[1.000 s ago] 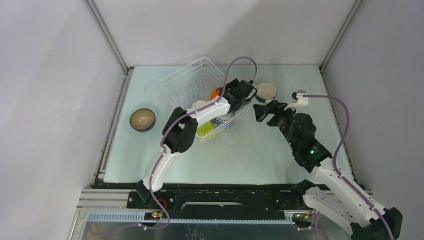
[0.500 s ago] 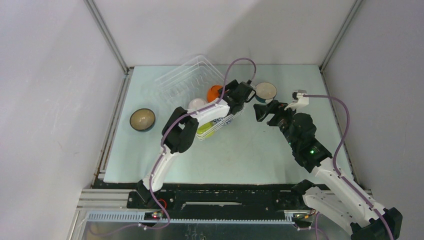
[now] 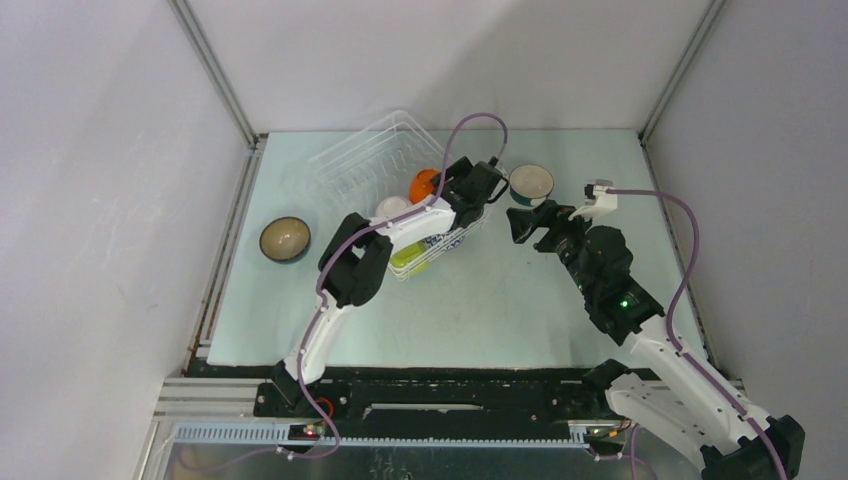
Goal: Unload the bowls from the dish rack
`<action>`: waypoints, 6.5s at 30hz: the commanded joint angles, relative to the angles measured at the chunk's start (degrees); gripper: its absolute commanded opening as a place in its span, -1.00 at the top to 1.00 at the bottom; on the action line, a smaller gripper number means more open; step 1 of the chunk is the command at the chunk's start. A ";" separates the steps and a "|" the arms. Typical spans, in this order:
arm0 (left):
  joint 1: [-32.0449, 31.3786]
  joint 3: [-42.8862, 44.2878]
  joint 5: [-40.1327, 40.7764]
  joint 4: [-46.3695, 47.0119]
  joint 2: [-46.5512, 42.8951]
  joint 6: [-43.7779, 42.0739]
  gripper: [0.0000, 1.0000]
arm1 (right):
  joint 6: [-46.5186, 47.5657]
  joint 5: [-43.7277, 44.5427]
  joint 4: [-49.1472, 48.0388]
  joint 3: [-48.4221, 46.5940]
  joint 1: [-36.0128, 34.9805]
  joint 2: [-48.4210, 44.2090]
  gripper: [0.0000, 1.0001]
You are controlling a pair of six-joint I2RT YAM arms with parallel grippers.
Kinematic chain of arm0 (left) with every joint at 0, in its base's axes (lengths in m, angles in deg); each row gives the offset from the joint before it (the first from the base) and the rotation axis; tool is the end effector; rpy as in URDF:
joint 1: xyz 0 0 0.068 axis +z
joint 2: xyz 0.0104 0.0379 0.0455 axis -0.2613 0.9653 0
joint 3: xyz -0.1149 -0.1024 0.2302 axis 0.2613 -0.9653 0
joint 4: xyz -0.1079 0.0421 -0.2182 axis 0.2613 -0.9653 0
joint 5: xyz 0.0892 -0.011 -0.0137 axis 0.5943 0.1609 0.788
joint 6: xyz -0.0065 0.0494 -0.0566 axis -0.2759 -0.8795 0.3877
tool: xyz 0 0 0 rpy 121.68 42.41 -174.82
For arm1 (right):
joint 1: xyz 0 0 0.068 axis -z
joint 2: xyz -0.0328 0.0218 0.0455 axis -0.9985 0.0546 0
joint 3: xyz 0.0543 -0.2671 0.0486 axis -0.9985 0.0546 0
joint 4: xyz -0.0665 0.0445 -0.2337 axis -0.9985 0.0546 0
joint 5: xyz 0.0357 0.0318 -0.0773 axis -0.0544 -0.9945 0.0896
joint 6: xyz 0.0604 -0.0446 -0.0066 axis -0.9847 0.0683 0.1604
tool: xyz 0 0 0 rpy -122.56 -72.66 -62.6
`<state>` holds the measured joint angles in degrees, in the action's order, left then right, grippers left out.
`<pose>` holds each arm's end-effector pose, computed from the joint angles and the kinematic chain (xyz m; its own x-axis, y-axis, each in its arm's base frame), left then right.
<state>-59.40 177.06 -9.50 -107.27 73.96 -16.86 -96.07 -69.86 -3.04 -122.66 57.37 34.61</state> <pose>0.4068 -0.3376 0.1864 -0.3404 0.8319 -0.4382 0.3805 0.5480 0.7449 0.1813 0.0889 0.3265 -0.1955 0.3844 -0.9022 -0.2604 0.8666 0.4256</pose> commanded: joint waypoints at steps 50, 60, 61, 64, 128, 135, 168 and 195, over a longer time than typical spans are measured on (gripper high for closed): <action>4.17 4.40 5.68 -3.43 -2.68 -0.61 -0.20 | 0.13 -0.85 -1.87 0.05 0.55 -0.28 -0.90; 3.73 3.33 7.99 0.24 -3.61 -2.48 -0.04 | 0.26 -0.80 -1.68 0.05 0.66 -0.33 -0.90; 3.75 3.24 8.27 0.35 -3.61 -2.52 -0.03 | 0.25 -0.77 -1.63 0.05 0.67 -0.40 -0.90; 3.68 1.89 10.00 2.61 -4.05 -3.30 0.03 | 0.22 -0.88 -1.59 0.06 0.70 -0.33 -0.90; 1.15 -22.94 -3.65 -2.49 -47.25 28.12 1.00 | -1.21 -15.12 -2.51 -3.07 0.64 3.10 -0.58; 0.54 -29.16 -14.31 0.29 -51.92 36.62 1.00 | -0.67 -14.92 5.57 -12.27 -2.63 9.80 -0.54; -3.63 -37.12 -24.07 6.74 -57.03 44.36 0.03 | 0.23 -6.22 26.68 -33.00 0.77 31.73 1.00; -1.06 -45.92 -23.67 11.11 -60.18 45.23 -0.43 | -14.29 2.05 46.83 -54.54 37.24 61.68 1.00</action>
<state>-60.49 132.72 -33.47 -98.37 15.82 28.23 -110.04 -68.99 36.87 -165.67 93.13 90.08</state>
